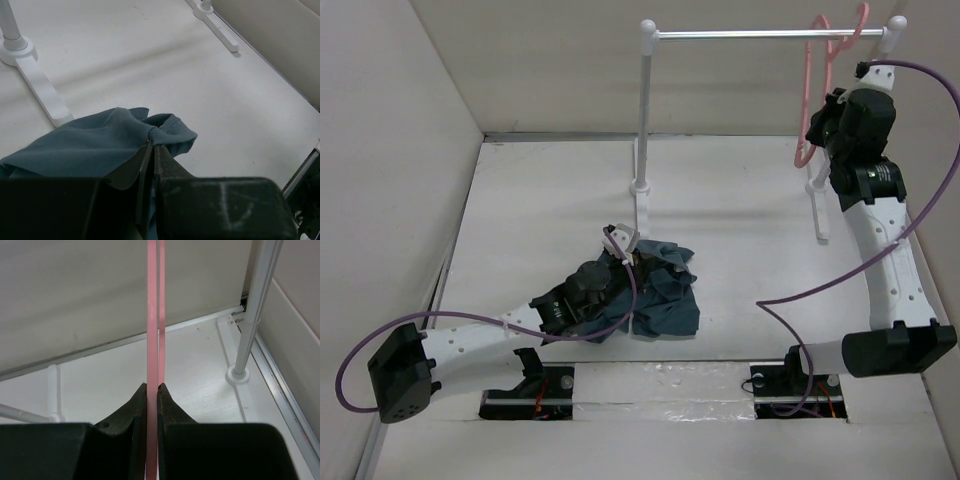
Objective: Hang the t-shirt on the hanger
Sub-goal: Pick up the hanger from the clothesline, then place the T-shirt on the hanger.
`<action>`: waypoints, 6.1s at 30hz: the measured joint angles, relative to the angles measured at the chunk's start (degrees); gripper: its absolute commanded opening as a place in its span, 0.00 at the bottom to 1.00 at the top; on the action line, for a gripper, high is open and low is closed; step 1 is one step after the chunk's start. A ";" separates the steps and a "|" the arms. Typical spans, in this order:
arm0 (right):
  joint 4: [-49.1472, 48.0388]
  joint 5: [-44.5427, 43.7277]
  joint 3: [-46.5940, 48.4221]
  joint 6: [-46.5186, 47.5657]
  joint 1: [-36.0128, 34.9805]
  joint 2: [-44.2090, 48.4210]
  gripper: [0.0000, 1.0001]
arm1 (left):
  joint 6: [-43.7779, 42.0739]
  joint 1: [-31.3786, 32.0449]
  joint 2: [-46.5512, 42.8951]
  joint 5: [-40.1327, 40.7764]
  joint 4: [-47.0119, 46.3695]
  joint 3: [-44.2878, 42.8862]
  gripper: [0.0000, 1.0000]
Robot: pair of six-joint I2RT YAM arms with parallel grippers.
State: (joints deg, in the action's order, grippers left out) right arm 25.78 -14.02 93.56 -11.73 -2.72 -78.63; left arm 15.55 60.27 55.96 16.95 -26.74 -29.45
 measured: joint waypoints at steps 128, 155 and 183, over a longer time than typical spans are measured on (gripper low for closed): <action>-39.82 -35.39 -33.77 1.42 -76.41 8.41 0.00 | 10.62 -21.75 -11.85 -7.56 11.28 -26.64 0.00; -63.52 -16.96 -37.42 5.40 -58.25 5.86 0.00 | 12.46 -21.88 -4.68 -22.62 5.70 -22.93 0.03; -65.05 -14.62 -49.07 4.48 -67.45 19.04 0.00 | 18.51 -21.70 -2.29 -10.78 4.96 -29.09 0.79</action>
State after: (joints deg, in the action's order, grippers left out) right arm -39.27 -28.64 44.49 -7.25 -70.17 -59.59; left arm 34.06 38.57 53.67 6.17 -21.78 -58.54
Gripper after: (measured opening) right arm 0.120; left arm 0.789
